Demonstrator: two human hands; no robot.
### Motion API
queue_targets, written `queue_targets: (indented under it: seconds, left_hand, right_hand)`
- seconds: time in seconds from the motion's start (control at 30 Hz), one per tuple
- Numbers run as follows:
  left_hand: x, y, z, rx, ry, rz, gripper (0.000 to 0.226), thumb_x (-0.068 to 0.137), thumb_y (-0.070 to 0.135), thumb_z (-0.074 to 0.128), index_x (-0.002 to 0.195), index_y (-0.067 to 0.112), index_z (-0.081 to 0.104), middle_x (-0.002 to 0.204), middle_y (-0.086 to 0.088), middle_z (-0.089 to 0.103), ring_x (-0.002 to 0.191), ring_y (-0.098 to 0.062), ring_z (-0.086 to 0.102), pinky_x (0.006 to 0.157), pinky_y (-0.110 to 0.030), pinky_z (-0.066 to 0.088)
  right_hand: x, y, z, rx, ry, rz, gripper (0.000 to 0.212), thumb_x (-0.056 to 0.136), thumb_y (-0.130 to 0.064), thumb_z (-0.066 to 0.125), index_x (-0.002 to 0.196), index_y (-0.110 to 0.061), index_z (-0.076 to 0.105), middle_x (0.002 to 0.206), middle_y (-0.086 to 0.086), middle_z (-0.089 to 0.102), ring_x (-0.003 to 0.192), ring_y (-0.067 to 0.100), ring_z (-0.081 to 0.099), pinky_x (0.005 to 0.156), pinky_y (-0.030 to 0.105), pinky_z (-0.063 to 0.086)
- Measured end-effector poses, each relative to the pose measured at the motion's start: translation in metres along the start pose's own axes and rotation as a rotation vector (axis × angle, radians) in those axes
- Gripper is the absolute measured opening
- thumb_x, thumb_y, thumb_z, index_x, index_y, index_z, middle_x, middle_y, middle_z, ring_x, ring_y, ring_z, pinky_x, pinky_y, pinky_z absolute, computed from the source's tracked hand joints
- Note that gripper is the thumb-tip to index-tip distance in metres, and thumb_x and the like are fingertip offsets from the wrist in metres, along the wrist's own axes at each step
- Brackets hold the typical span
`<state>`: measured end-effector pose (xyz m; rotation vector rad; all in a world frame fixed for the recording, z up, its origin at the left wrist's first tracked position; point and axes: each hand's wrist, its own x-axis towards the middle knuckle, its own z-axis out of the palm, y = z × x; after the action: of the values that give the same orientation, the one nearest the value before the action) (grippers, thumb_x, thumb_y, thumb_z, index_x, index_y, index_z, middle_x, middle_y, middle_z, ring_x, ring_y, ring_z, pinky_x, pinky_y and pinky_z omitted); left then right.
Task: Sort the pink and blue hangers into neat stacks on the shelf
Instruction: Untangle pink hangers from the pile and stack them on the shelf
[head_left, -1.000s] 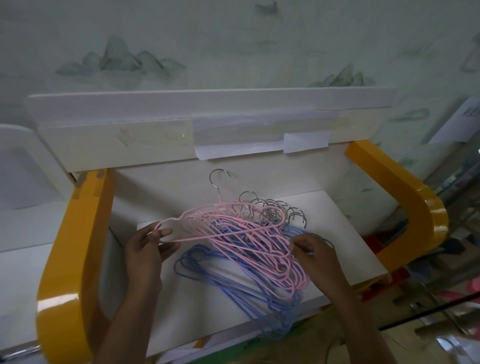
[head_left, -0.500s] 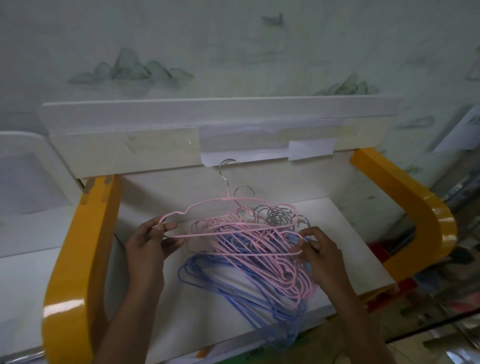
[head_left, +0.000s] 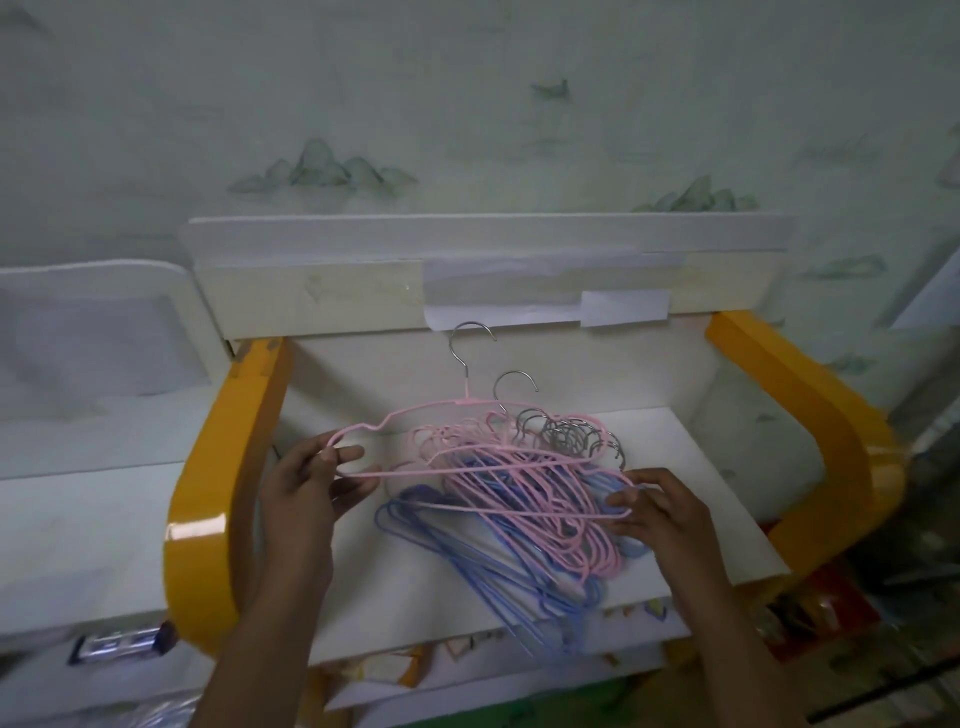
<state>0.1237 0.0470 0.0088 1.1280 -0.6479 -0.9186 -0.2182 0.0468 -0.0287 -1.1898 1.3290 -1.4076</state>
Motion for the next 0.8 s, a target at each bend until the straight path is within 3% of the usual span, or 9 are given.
queue_targets:
  seconds: [0.1, 0.23, 0.37, 0.47, 0.53, 0.67, 0.77, 0.8]
  left_hand:
    - [-0.029, 0.005, -0.011, 0.020, 0.037, 0.011, 0.023, 0.099, 0.007, 0.051, 0.117, 0.001, 0.064, 0.096, -0.015, 0.071, 0.083, -0.036, 0.068, 0.069, -0.034, 0.061]
    - [-0.073, 0.018, -0.030, 0.038, 0.101, 0.057, 0.017, 0.098, 0.007, 0.054, 0.104, 0.006, 0.070, 0.088, -0.015, 0.070, 0.069, -0.025, 0.071, 0.067, -0.035, 0.061]
    - [-0.108, 0.035, -0.058, 0.040, 0.186, 0.083, 0.016, 0.097, 0.006, 0.054, 0.100, 0.009, 0.069, 0.087, -0.014, 0.071, 0.070, -0.021, 0.070, 0.063, -0.033, 0.062]
    - [-0.125, 0.047, -0.088, 0.048, 0.249, 0.101, 0.017, 0.098, 0.009, 0.053, 0.107, 0.008, 0.068, 0.090, -0.014, 0.072, 0.073, -0.026, 0.070, 0.061, -0.031, 0.061]
    - [-0.135, 0.055, -0.109, 0.057, 0.294, 0.137, 0.018, 0.099, 0.009, 0.053, 0.108, 0.007, 0.068, 0.089, -0.012, 0.074, 0.074, -0.031, 0.069, 0.060, -0.030, 0.059]
    - [-0.148, 0.072, -0.153, 0.051, 0.391, 0.186, 0.017, 0.099, 0.009, 0.052, 0.101, 0.012, 0.069, 0.090, -0.014, 0.072, 0.074, -0.027, 0.071, 0.064, -0.032, 0.061]
    - [-0.153, 0.086, -0.189, 0.039, 0.443, 0.212, 0.017, 0.099, 0.008, 0.051, 0.102, 0.011, 0.068, 0.090, -0.013, 0.071, 0.074, -0.023, 0.072, 0.066, -0.032, 0.061]
    - [-0.155, 0.091, -0.201, 0.028, 0.460, 0.219, 0.016, 0.099, 0.008, 0.051, 0.104, 0.009, 0.066, 0.089, -0.012, 0.071, 0.073, -0.021, 0.072, 0.067, -0.032, 0.062]
  right_hand:
    - [-0.017, -0.006, -0.011, 0.037, -0.034, -0.004, 0.010, 0.092, 0.002, 0.059, 0.101, -0.003, 0.062, 0.085, 0.016, 0.074, 0.077, 0.034, 0.073, 0.063, 0.034, 0.060]
    - [-0.043, -0.006, -0.022, 0.114, -0.090, 0.025, 0.011, 0.092, -0.006, 0.062, 0.103, -0.004, 0.063, 0.093, 0.020, 0.072, 0.084, 0.038, 0.072, 0.072, 0.045, 0.061]
    - [-0.064, -0.014, -0.013, 0.159, -0.168, 0.064, 0.045, 0.073, -0.040, 0.080, 0.102, -0.009, 0.064, 0.094, 0.016, 0.074, 0.085, 0.034, 0.073, 0.069, 0.037, 0.061]
    - [-0.071, -0.016, 0.005, 0.186, -0.222, 0.049, 0.018, 0.086, -0.012, 0.067, 0.103, -0.005, 0.062, 0.091, 0.016, 0.074, 0.083, 0.037, 0.072, 0.066, 0.035, 0.060]
    - [-0.074, -0.017, 0.022, 0.199, -0.263, 0.049, 0.012, 0.092, 0.001, 0.058, 0.103, -0.003, 0.060, 0.088, 0.016, 0.074, 0.079, 0.038, 0.071, 0.064, 0.035, 0.060]
    - [-0.085, -0.029, 0.068, 0.242, -0.379, 0.029, 0.012, 0.090, -0.001, 0.060, 0.102, 0.001, 0.060, 0.084, 0.017, 0.072, 0.072, 0.038, 0.071, 0.065, 0.037, 0.061]
    - [-0.101, -0.044, 0.111, 0.286, -0.427, 0.053, 0.049, 0.069, -0.030, 0.076, 0.103, 0.001, 0.058, 0.084, 0.014, 0.073, 0.068, 0.035, 0.072, 0.063, 0.033, 0.061]
    - [-0.106, -0.046, 0.126, 0.288, -0.445, 0.058, 0.053, 0.067, -0.036, 0.079, 0.102, -0.002, 0.059, 0.086, 0.015, 0.073, 0.069, 0.037, 0.072, 0.064, 0.033, 0.061]
